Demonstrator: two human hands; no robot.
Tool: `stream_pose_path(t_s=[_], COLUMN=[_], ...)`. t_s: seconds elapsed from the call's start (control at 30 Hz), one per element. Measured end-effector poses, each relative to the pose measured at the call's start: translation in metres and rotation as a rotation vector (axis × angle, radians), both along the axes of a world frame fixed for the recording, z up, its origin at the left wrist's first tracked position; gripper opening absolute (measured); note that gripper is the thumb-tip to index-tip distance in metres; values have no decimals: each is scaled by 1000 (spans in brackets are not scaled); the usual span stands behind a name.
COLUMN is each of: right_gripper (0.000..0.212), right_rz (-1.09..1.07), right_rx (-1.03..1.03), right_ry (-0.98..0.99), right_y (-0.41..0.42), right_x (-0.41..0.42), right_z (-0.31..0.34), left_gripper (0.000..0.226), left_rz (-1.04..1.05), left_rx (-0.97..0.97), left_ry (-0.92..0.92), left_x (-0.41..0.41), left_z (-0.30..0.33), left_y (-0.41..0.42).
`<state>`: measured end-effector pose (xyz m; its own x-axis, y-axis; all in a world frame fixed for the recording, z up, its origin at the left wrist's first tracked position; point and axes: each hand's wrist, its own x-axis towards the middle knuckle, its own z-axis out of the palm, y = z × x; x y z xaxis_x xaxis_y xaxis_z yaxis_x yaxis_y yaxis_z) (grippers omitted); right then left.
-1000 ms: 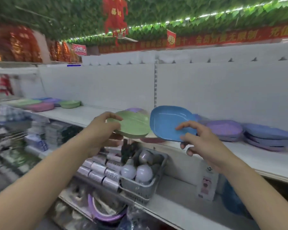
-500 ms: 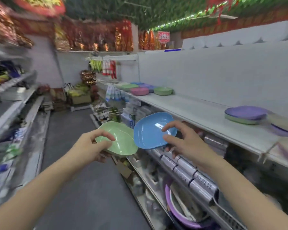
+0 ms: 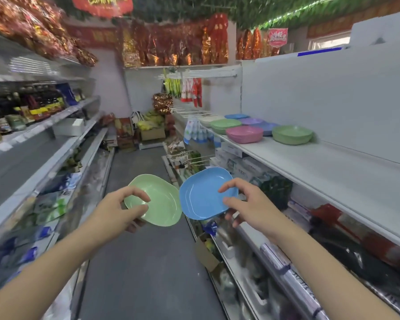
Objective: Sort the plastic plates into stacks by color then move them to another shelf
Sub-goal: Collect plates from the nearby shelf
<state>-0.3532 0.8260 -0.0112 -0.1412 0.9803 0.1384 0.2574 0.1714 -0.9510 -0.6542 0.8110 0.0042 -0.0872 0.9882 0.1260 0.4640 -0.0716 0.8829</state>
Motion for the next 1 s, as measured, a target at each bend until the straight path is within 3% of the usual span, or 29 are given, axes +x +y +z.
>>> stream_pose_path(t_s=[0.3, 0.57, 1.0], right_gripper=[19, 8, 10], right_rz=[-42, -261, -614], right_rx=[0, 65, 186], right_ry=[-58, -63, -205], right_y=[152, 271, 400], right_x=[-46, -69, 47], right_z=[1, 17, 106], left_gripper=[16, 11, 10], left_rz=[-71, -265, -547], left_rx=[50, 85, 221], left_ry=[18, 30, -35], left_x=[-56, -85, 45], left_z=[-15, 5, 95], left_y=[175, 356, 570])
